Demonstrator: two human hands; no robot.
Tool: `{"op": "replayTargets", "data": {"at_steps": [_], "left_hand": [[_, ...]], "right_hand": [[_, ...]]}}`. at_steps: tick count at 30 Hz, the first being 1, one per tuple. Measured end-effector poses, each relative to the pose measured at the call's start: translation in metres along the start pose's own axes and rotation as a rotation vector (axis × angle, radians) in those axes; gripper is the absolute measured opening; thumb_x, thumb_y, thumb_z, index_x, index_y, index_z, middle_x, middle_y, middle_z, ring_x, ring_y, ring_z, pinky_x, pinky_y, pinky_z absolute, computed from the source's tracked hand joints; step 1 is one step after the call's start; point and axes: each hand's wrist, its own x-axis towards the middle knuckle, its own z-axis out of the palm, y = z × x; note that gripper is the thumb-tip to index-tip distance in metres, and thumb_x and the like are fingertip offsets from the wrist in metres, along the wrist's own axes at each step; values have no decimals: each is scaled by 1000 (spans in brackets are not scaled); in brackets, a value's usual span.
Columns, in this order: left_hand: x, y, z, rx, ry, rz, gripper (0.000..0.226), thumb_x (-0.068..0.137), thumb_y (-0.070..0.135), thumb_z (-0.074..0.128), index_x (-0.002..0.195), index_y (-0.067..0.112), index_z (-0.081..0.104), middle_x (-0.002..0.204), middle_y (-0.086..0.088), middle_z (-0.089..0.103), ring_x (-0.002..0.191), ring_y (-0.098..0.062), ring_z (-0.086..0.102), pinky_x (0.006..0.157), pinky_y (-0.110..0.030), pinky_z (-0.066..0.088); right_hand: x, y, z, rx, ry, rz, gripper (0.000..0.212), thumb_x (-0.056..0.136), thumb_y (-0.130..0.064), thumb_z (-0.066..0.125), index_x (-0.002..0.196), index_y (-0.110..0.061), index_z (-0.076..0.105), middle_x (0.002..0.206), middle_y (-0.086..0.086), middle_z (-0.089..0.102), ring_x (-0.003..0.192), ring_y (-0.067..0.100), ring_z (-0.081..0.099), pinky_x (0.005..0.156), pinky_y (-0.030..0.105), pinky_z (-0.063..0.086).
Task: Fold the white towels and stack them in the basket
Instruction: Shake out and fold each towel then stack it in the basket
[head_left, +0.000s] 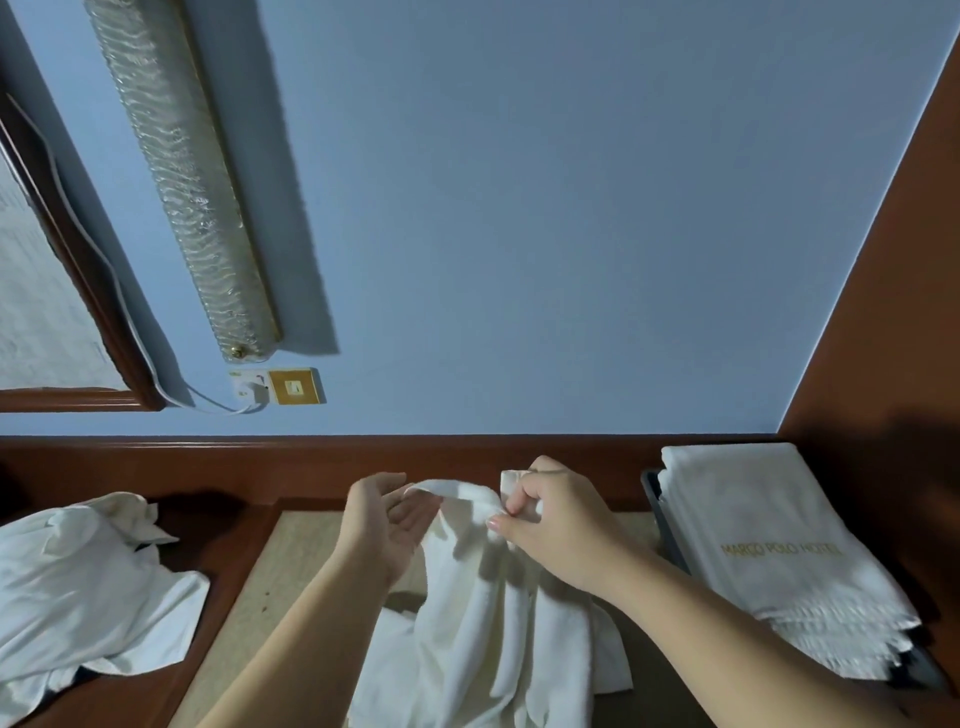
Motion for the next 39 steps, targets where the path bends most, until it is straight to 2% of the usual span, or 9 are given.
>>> {"op": "replayTargets", "data": {"at_steps": [6, 9, 14, 18, 21, 25, 29, 34, 39], "left_hand": [[-16, 9, 21, 156, 291, 290, 13, 89, 8, 80, 97, 7, 70, 93, -6, 70, 87, -20, 69, 73, -29, 55], [-30, 15, 27, 437, 143, 590, 44, 85, 26, 86, 123, 19, 66, 112, -1, 74, 103, -14, 73, 89, -31, 56], [-41, 13, 24, 652, -128, 511, 62, 59, 54, 98, 79, 3, 69, 105, -6, 73, 99, -22, 69, 95, -40, 52], [-51, -4, 24, 525, -146, 347, 25, 87, 17, 86, 101, -1, 76, 99, -16, 79, 102, -34, 76, 103, -50, 57], [-54, -18, 22, 466, -205, 313, 61, 75, 17, 89, 130, 8, 63, 113, -9, 77, 108, -28, 74, 103, -48, 57], [-65, -30, 17, 729, -269, 557, 63, 87, 8, 80, 134, 38, 50, 126, 14, 63, 87, -6, 67, 80, -29, 60], [-65, -38, 2, 1029, -307, 776, 75, 90, 8, 76, 148, 34, 36, 134, 17, 55, 78, -6, 64, 83, -23, 55], [-62, -45, -15, 877, -316, 550, 73, 79, 15, 77, 140, 29, 40, 125, 23, 69, 80, -7, 69, 84, -35, 61], [-57, -51, -22, 566, -266, 193, 57, 72, 14, 77, 126, 7, 64, 109, -13, 79, 100, -36, 76, 97, -55, 58]], "right_hand": [[-11, 13, 6, -60, -97, 1, 18, 98, -39, 70, 94, -23, 75, 95, -10, 51, 83, 8, 55, 67, 19, 43], [-10, 32, 6, -57, -111, 135, 17, 103, -38, 62, 100, -28, 77, 97, -16, 56, 86, 0, 58, 70, 15, 41], [0, 43, -10, 217, 196, 295, 20, 99, -19, 68, 108, -35, 76, 104, -27, 68, 100, -14, 61, 78, 0, 39], [10, 25, -14, 348, 418, 329, 43, 95, -28, 76, 130, -43, 57, 100, -15, 68, 92, -2, 64, 71, 8, 42], [17, 15, -9, 385, 507, 396, 41, 93, -28, 78, 132, -28, 64, 101, -17, 65, 87, -6, 60, 69, 8, 40], [12, 5, 11, 363, 417, 353, 13, 94, -34, 76, 106, -28, 77, 87, -21, 73, 83, -3, 67, 70, 18, 51], [2, -4, 28, 397, 407, 369, 6, 94, -36, 75, 91, -39, 72, 86, -23, 73, 87, 1, 69, 70, 16, 55], [-4, -8, 46, 410, 431, 438, 8, 93, -40, 75, 96, -35, 70, 92, -20, 70, 88, 4, 66, 70, 19, 53], [-10, -5, 76, 447, 395, 504, 6, 91, -35, 77, 90, -30, 74, 81, -14, 75, 80, 6, 72, 79, 37, 64]]}}
